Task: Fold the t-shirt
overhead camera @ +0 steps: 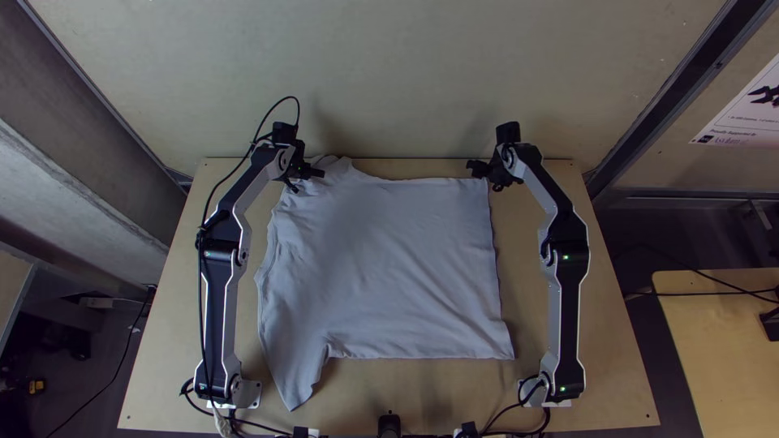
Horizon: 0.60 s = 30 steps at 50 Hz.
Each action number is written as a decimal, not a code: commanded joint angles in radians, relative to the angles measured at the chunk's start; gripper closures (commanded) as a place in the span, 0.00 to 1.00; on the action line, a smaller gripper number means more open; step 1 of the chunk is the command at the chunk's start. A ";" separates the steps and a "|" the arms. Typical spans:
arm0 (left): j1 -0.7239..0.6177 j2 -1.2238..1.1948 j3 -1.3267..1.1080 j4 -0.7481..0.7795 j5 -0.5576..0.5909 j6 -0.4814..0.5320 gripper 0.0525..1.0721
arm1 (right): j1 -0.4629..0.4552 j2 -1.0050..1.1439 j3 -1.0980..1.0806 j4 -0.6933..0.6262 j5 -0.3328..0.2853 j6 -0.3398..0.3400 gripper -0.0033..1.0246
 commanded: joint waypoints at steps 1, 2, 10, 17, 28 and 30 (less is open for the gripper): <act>0.008 -0.040 0.006 -0.024 -0.006 -0.019 0.98 | 0.023 0.040 0.038 -0.006 0.005 -0.022 0.89; 0.008 -0.040 0.006 -0.024 -0.006 -0.020 0.98 | 0.025 0.044 0.042 -0.006 0.005 -0.026 0.92; 0.011 -0.052 0.006 -0.024 -0.007 -0.025 0.98 | 0.025 0.049 0.058 -0.009 0.005 -0.029 0.97; 0.021 -0.060 0.006 -0.024 -0.007 -0.035 0.98 | 0.023 0.046 0.073 -0.028 0.005 -0.030 0.97; 0.027 -0.090 0.006 -0.018 -0.007 -0.069 0.98 | 0.008 0.027 0.090 -0.028 0.009 -0.027 0.97; 0.027 -0.095 0.006 -0.014 -0.006 -0.075 0.98 | 0.006 0.027 0.098 -0.028 0.009 -0.027 0.97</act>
